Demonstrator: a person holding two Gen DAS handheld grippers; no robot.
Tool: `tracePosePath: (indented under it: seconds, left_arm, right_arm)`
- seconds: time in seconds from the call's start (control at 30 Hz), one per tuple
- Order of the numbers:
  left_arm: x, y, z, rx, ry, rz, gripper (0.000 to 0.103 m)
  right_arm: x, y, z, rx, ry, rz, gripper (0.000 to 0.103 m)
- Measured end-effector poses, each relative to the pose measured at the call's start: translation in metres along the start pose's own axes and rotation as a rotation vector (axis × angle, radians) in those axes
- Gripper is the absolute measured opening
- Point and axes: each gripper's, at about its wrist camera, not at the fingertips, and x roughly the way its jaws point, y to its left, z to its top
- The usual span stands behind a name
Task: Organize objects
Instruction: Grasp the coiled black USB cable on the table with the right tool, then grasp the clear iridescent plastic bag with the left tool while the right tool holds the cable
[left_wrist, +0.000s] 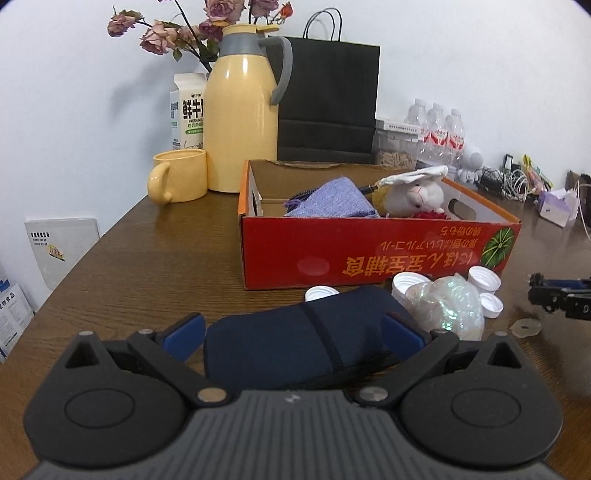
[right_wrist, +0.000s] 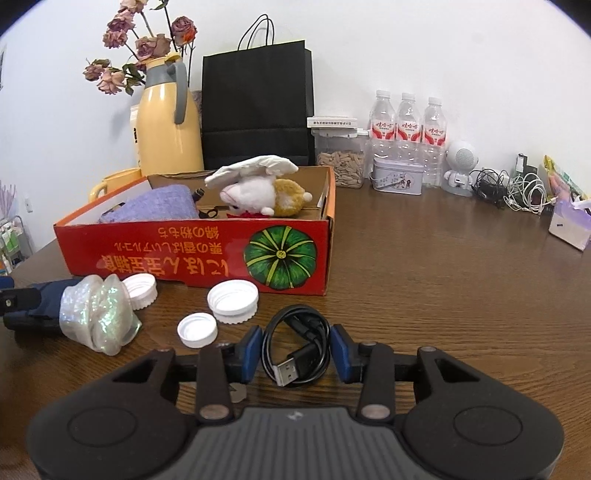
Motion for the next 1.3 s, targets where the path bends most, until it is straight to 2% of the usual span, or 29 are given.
tracePosePath:
  seconds: [0.27,0.5,0.63,0.73,0.97,1.07,1.13,1.3]
  left_arm:
    - [0.013,0.005,0.008,-0.032,0.033,0.009,0.103]
    - [0.002,-0.007,0.013,-0.052,-0.010,-0.032,0.103]
    - [-0.006,-0.028,0.021,-0.039,-0.052,-0.090,0.103]
    - [-0.002,-0.051,0.023,-0.003,-0.044,-0.124,0.103]
    - [0.017,-0.095,0.010,0.068,-0.016,-0.122,0.103]
    - [0.019,-0.105,0.005,0.105,-0.015,-0.125,0.080]
    - [0.020,-0.108,0.002,0.113,-0.001,-0.124,0.048]
    - [0.013,-0.109,0.002,0.116,-0.023,-0.143,0.043]
  right_arm:
    - [-0.003,-0.003,0.000,0.020,-0.020,-0.006,0.039]
    - [-0.005,-0.002,0.000,0.020,-0.033,-0.008,0.039]
    - [-0.006,-0.002,-0.001,0.018,-0.037,-0.005,0.039]
    - [-0.007,-0.002,-0.001,0.015,-0.044,-0.004,0.039]
    - [-0.009,-0.001,-0.001,0.007,-0.057,0.003,0.039]
    - [-0.009,0.000,-0.001,0.003,-0.062,0.008,0.039]
    - [-0.010,0.000,-0.001,0.003,-0.066,0.014,0.039]
    - [-0.012,-0.001,-0.002,0.009,-0.076,0.026,0.039]
